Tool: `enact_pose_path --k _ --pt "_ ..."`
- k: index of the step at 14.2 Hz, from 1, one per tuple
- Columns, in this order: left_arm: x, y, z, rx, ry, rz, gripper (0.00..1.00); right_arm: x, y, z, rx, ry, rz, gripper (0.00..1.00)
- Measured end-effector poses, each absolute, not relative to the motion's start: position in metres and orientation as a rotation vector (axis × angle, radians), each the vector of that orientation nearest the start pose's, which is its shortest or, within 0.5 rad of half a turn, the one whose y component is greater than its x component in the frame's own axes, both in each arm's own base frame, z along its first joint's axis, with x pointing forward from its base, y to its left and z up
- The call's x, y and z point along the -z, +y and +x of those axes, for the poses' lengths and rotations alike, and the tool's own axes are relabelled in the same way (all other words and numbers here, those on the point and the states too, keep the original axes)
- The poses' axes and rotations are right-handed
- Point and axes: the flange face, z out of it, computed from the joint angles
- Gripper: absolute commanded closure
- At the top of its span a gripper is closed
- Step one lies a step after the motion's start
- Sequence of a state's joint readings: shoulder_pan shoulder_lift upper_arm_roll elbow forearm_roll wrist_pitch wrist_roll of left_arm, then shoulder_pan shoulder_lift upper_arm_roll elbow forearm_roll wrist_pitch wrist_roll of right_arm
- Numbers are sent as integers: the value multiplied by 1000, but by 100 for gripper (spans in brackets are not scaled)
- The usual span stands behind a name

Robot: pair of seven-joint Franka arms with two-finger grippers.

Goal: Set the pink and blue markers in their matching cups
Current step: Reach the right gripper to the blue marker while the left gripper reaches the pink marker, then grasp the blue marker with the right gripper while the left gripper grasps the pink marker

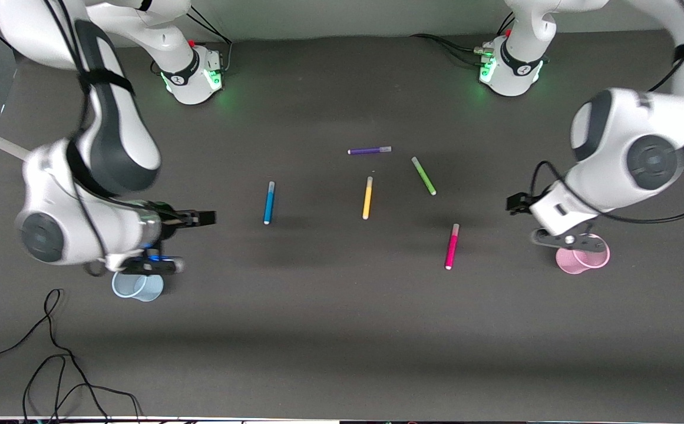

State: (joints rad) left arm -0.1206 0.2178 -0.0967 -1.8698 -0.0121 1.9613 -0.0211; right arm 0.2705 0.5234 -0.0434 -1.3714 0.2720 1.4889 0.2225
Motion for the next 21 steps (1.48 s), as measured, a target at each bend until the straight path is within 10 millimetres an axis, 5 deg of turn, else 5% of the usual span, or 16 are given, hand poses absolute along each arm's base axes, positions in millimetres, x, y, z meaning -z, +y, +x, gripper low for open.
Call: enact_pose_path --k 6,10,16,18,19,21 --pt "-306 -169 592 -165 393 -3142 0 -294 248 626 -662 22 -2953 1" --pt "-251 -190 593 -158 422 -3147 0 -237 256 604 -672 30 -2974 2" --pt "-198 -226 585 -51 453 -3166 3 -178 243 572 -794 98 -2955 5" --pt "-182 -226 584 -13 450 -3174 10 -163 250 565 -825 92 -2951 16" --pt "-175 -226 584 -3 450 -3177 12 -156 255 562 -830 85 -2953 30" --pt "-170 -227 583 3 450 -3178 34 -147 261 557 -845 75 -2955 61"
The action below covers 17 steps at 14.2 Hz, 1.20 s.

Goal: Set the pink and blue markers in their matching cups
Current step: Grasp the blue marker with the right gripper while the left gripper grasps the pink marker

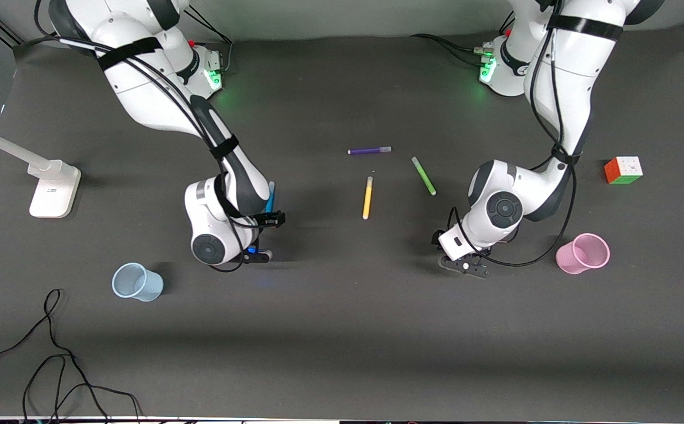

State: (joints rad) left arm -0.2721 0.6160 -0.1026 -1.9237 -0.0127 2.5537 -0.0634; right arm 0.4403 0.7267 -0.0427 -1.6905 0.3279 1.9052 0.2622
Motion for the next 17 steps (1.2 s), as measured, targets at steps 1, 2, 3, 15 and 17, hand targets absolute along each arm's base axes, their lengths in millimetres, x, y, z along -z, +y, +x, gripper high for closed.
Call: enact_pose_path --k 1,2,3,15,17 --pt "-171 -226 583 8 449 -3178 48 -145 261 556 -850 74 -2955 73" --pt "-172 -226 584 13 448 -3178 59 -144 260 556 -857 76 -2956 86" --pt "-174 -226 585 16 447 -3178 66 -144 258 557 -860 80 -2956 100" --pt "-236 -209 598 -12 444 -3160 100 -220 251 583 -723 105 -2956 100" --pt "-285 -183 604 -60 466 -3142 100 -271 235 596 -611 149 -2991 100"
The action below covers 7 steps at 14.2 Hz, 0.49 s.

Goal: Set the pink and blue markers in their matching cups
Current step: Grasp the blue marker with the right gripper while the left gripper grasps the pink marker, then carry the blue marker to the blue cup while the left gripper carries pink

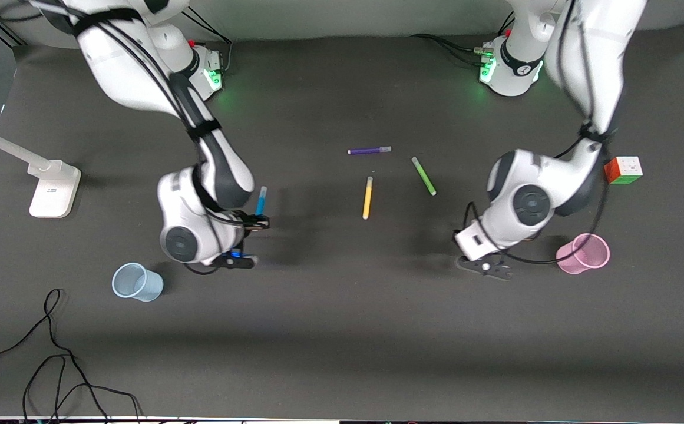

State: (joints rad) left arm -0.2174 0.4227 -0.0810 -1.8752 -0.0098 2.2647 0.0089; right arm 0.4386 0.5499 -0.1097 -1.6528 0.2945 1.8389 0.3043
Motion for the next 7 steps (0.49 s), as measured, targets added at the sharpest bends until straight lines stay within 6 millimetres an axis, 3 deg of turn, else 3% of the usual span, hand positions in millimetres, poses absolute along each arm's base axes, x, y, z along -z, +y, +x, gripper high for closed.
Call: enact_pose_path --k 2,3,6,7 --pt "-323 -135 610 -68 582 -3118 100 -316 221 603 -504 218 -3052 100" --pt "-336 -101 614 -58 669 -3102 100 -336 213 606 -447 251 -3078 100" --pt "-343 8 621 -34 882 -3054 100 -388 174 617 -266 324 -3176 100" --pt "-341 35 620 -30 942 -3038 100 -404 156 622 -203 355 -3195 100"
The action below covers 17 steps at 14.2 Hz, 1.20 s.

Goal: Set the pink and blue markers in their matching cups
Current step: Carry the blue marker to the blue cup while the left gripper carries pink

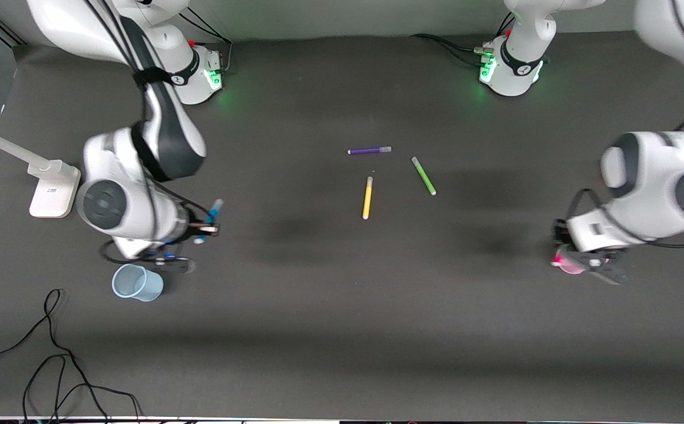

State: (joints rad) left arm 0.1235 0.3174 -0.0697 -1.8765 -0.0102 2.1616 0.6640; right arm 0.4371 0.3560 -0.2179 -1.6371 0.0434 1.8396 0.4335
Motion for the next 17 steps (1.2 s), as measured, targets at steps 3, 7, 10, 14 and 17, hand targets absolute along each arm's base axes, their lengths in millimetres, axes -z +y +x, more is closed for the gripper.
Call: enact_pose_path --k 3,7,10,14,17 --pt "-339 63 621 0 1141 -2965 100 -436 103 645 10 485 -3190 100" --pt "-341 63 628 119 1352 -2872 100 -443 53 665 292 571 -3187 100" --pt "-342 58 630 252 1500 -2874 100 -424 19 668 445 611 -3180 100" --pt "-324 61 627 414 1723 -2846 100 -383 1 661 624 599 -3143 100" --pt "-303 83 622 447 1801 -2824 100 -359 -2 657 704 578 -3127 100"
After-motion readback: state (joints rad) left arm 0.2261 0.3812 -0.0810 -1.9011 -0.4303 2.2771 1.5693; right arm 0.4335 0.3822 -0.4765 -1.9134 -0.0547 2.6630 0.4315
